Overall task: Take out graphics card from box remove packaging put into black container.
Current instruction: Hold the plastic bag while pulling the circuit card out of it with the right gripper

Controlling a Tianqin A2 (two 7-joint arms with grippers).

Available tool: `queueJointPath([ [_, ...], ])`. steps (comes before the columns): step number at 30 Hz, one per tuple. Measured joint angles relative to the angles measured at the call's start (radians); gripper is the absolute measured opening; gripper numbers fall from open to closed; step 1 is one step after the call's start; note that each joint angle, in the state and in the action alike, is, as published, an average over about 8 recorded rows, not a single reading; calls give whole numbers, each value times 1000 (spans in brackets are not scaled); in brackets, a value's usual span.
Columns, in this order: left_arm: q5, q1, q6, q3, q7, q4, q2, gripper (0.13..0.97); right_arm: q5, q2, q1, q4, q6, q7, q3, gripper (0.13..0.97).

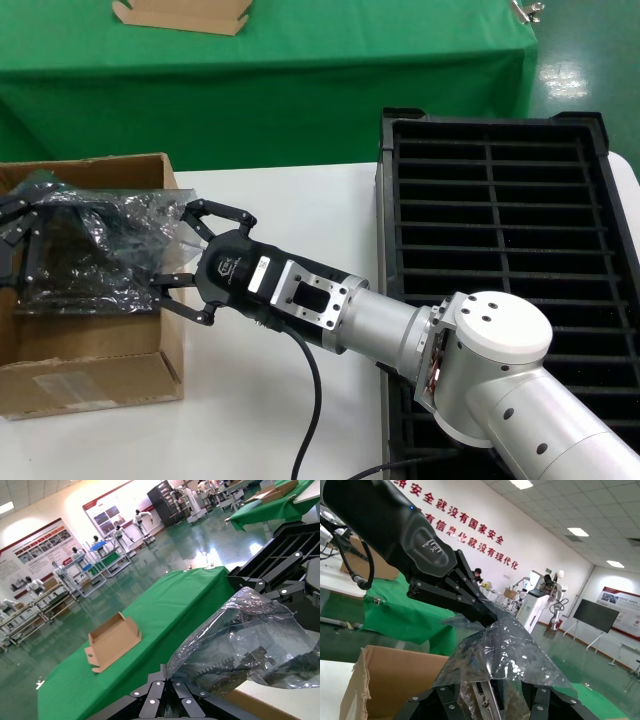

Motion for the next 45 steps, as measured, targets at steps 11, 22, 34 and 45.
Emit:
queueJointPath([
  [11, 1, 3, 3, 11, -15, -19, -1, 139, 6, 0, -2, -4, -7, -6, 3, 396],
  [22, -28, -3, 17, 8, -13, -37, 17, 139, -15, 0, -8, -6, -22, 4, 10, 297],
  [34, -98, 28, 53, -35, -14, -78, 36, 139, 18, 0, 0, -23, -3, -33, -9, 301],
  [45, -96, 84, 45, -57, -23, -89, 27, 139, 130, 0, 19, -33, 63, -106, -40, 295],
])
